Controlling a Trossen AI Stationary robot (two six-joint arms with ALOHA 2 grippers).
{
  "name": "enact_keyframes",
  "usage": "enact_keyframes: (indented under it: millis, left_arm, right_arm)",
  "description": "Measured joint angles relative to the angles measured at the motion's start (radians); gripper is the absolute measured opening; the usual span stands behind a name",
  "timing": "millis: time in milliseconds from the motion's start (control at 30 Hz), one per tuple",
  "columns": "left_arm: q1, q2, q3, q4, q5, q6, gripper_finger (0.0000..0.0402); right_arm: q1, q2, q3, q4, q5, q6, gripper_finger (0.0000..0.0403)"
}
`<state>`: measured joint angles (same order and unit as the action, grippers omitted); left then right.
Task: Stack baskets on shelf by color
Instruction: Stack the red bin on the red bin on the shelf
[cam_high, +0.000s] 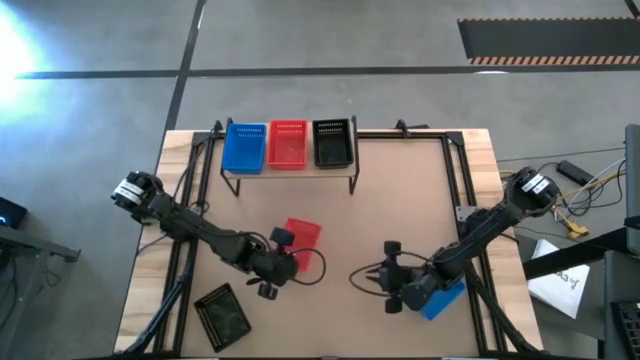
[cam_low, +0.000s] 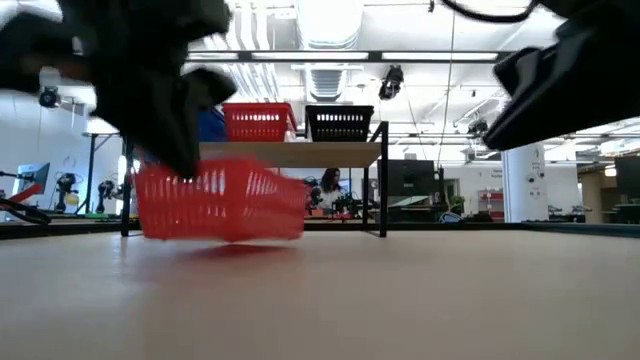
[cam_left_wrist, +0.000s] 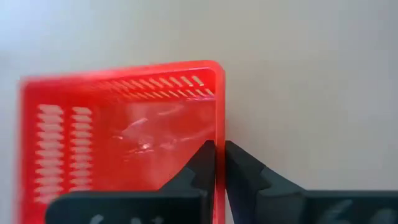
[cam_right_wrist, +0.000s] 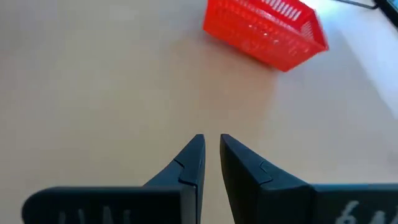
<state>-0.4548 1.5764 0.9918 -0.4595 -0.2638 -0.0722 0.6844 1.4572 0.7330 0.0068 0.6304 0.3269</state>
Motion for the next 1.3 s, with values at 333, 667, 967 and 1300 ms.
enact_keyframes:
  millis: [333, 667, 967, 1300]
  left_arm:
    - [-0.025, -0.045, 0.343, -0.290, -0.260, 0.055, 0.0002]
    - [0.233, -0.160, 0.500, -0.388, -0.459, 0.379, 0.0002]
    - [0.587, -0.197, 0.442, -0.389, -0.184, 0.501, 0.0001]
    - [0.632, -0.197, 0.394, -0.389, -0.160, 0.501, 0.0007]
  right_arm:
    - [0.080, -0.044, -0.001, -0.054, 0.164, 0.032, 0.0043]
    - [0.078, -0.015, -0.004, -0.048, 0.194, 0.061, 0.0043]
    - [0.076, -0.015, -0.006, -0.045, 0.209, 0.074, 0.0043]
    - [0.076, -0.015, -0.006, -0.041, 0.209, 0.074, 0.0043]
